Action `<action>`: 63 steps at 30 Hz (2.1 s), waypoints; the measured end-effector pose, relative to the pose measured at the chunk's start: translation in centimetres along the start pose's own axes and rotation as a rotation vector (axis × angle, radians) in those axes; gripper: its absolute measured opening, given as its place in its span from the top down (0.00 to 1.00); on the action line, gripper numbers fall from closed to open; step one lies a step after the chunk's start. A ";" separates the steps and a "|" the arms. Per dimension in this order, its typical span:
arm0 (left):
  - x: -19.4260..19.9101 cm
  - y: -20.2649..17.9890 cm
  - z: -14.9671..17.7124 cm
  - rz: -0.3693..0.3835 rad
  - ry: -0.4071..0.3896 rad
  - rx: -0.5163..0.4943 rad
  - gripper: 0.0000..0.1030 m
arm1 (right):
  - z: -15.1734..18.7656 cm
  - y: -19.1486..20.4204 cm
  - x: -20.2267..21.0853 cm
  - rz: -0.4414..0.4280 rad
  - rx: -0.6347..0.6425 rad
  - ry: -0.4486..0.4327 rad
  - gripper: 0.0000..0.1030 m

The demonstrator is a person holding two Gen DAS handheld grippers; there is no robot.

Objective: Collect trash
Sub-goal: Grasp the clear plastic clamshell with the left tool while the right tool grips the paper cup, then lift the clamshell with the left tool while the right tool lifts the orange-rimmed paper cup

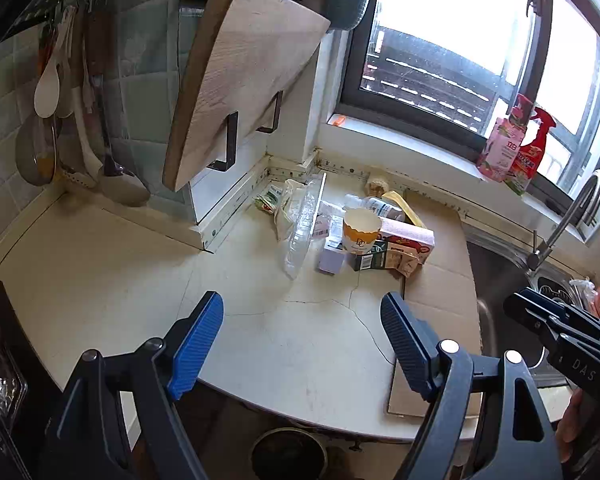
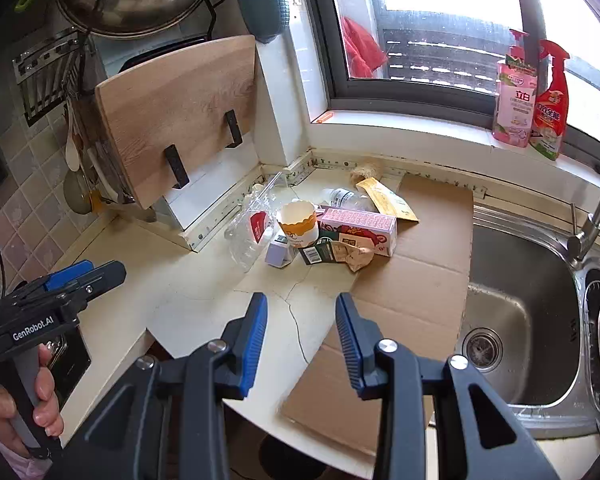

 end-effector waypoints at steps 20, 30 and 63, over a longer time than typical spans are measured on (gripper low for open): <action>-20.6 -1.8 -5.1 -0.213 0.176 0.039 0.23 | -7.4 -4.4 -16.6 -0.214 0.109 0.119 0.53; -24.9 -1.5 -5.7 -0.185 0.214 0.041 0.33 | -6.5 -2.4 -21.6 -0.234 0.217 0.172 0.52; -22.2 0.4 -3.8 -0.156 0.214 0.078 0.83 | -5.6 2.9 -27.3 -0.239 0.353 0.163 0.38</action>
Point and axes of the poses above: each gripper's, at about its wrist camera, not at the fingertips, and x roughly against the way its jaws point, y to its left, z to its underside, the point moved 3 cm from there along -x, roughly the way its jaws point
